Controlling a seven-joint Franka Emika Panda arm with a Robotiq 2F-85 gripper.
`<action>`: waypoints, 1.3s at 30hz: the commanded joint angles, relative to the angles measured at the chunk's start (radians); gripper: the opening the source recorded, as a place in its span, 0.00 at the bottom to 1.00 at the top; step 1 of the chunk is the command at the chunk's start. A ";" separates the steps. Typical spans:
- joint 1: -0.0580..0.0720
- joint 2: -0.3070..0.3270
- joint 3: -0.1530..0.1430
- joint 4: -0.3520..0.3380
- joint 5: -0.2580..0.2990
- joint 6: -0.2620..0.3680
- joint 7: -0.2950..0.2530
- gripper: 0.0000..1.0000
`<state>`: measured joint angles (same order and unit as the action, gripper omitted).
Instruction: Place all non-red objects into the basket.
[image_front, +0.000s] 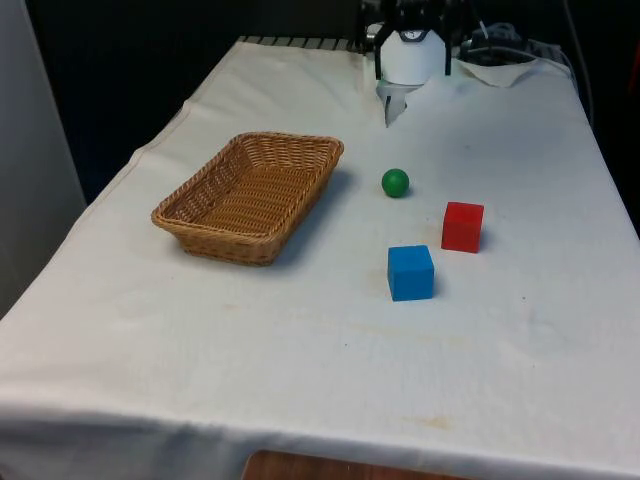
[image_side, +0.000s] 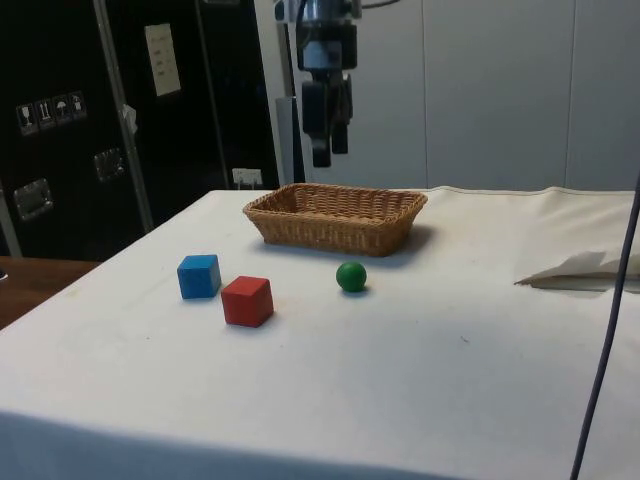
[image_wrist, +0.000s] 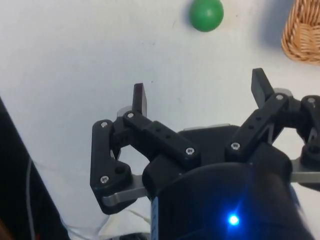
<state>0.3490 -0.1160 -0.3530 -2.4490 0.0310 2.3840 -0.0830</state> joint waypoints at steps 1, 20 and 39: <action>0.001 0.005 0.002 -0.016 0.001 0.034 -0.002 1.00; 0.002 0.081 0.013 -0.100 0.013 0.218 -0.047 1.00; -0.012 0.225 0.020 -0.131 0.060 0.400 -0.121 1.00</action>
<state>0.3410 0.1140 -0.3430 -2.5720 0.0600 2.7710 -0.1800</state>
